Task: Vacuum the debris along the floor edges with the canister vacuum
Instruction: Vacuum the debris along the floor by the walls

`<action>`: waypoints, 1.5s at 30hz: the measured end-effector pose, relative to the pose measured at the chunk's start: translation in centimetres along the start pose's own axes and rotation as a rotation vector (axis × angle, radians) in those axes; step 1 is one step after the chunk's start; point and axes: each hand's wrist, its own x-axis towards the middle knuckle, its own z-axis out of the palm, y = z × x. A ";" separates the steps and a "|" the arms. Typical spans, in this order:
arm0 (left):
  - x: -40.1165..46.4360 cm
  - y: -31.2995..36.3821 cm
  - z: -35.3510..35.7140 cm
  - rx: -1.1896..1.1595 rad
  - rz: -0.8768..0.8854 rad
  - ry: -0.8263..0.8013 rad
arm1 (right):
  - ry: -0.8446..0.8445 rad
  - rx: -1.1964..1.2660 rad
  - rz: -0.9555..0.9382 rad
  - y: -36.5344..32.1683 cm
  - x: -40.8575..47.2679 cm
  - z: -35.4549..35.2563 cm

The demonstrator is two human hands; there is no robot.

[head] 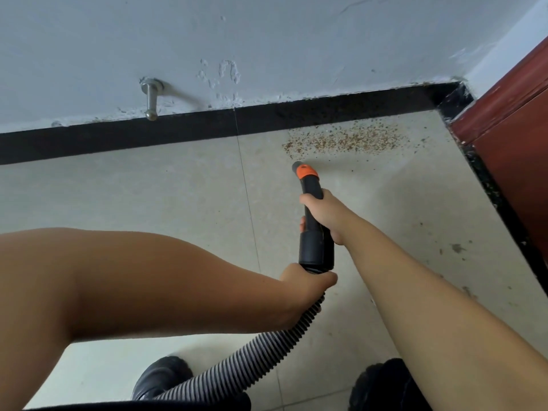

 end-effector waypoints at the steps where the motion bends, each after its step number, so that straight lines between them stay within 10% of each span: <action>1: 0.1 0.1 -0.4 -0.010 -0.002 0.014 | -0.013 -0.007 0.001 -0.2 0.2 0.5; 15: 1.5 2.5 4.9 0.175 0.029 -0.138 | 0.293 0.206 0.060 1.4 -0.4 -8.4; 32: 1.8 1.8 1.3 -0.105 0.037 0.017 | -0.021 -0.174 -0.002 -2.7 2.3 -0.4; 45: 4.9 6.0 4.7 0.009 0.071 -0.070 | 0.249 -0.017 0.019 -3.4 4.6 -8.1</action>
